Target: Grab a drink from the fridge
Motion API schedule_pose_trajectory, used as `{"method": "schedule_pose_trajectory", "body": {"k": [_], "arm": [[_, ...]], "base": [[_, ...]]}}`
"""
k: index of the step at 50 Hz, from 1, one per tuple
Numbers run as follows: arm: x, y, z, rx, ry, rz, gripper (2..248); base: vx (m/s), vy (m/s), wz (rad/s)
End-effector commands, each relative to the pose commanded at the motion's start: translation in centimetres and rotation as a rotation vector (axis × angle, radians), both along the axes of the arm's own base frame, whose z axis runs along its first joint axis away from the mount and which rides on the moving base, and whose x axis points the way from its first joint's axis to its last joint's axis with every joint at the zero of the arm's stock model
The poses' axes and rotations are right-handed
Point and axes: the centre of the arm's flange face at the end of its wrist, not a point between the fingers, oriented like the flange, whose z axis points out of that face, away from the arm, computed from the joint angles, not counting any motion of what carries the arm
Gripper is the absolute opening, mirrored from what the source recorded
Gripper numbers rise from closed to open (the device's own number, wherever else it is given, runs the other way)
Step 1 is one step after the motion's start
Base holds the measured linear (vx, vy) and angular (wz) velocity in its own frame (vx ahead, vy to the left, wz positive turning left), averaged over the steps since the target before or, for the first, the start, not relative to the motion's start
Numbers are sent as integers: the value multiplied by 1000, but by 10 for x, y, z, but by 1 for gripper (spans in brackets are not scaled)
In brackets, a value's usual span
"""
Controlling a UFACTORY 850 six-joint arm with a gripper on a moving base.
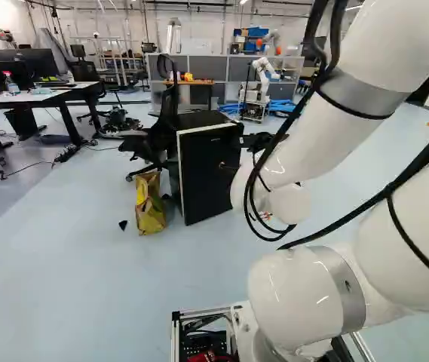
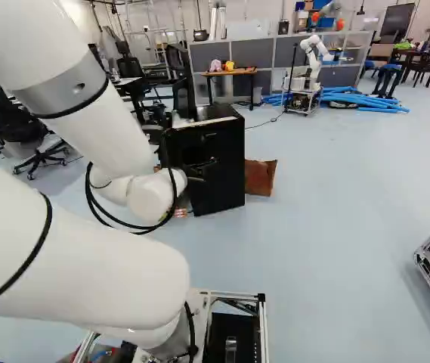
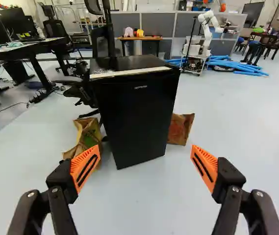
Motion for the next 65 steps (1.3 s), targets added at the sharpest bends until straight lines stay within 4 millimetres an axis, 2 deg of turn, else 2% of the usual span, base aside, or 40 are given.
{"method": "schedule_pose_trajectory", "body": {"k": [65], "arm": [[0,0,0,0,0,0,247]], "base": [[84,-2,150]]}}
